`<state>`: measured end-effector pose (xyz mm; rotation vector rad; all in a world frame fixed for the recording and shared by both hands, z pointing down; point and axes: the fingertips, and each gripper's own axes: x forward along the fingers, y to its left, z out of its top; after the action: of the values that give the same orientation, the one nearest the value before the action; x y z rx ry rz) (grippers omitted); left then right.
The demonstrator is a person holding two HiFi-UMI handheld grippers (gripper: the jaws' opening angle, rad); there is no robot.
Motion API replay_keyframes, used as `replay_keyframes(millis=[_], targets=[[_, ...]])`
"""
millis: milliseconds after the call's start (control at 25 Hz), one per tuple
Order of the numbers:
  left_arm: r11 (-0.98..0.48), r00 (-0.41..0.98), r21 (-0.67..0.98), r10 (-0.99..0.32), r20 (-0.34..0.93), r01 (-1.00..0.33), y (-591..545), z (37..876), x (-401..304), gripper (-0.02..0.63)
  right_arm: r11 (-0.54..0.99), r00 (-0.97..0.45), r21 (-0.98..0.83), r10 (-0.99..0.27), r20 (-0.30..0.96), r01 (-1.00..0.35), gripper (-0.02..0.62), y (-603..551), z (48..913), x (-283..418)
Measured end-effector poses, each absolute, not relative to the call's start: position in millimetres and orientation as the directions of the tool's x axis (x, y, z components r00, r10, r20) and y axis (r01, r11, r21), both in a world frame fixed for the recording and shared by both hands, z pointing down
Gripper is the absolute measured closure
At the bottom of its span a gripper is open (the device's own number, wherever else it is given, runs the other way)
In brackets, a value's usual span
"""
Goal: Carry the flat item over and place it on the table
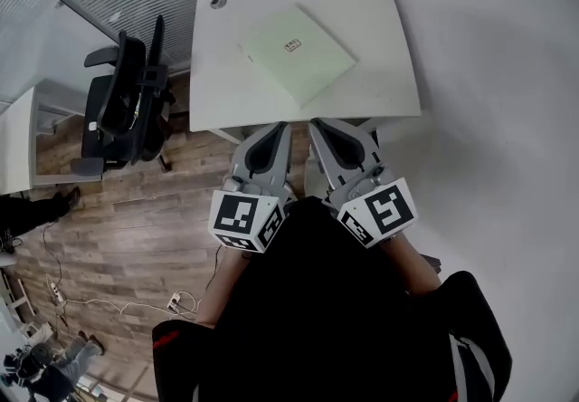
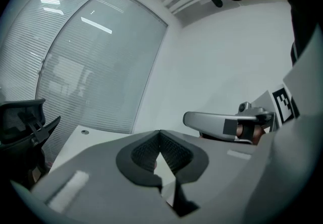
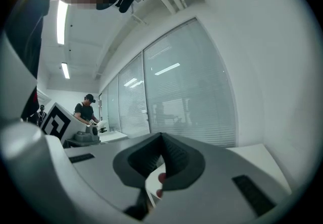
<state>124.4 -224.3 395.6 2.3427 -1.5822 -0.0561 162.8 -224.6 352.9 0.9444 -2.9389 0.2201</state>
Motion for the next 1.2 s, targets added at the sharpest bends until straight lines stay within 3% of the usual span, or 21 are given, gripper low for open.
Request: replay_keyframes(millis=[760, 1200], targets=[[-0.338, 0.349, 0.230, -0.937, 0.005, -0.912, -188.6, 365.6, 117.2, 0.601, 0.783, -0.789, -0.098, -0.608, 0.087, -0.614, 0.597, -190.0, 346.2, 167.5], [-0.391, 0.403, 0.259, -0.915, -0.009, -0.883, -183.7, 365.7, 127.9, 0.600, 0.786, -0.792, -0.097, -0.606, 0.077, -0.610, 0.597, -185.3, 343.2, 167.3]])
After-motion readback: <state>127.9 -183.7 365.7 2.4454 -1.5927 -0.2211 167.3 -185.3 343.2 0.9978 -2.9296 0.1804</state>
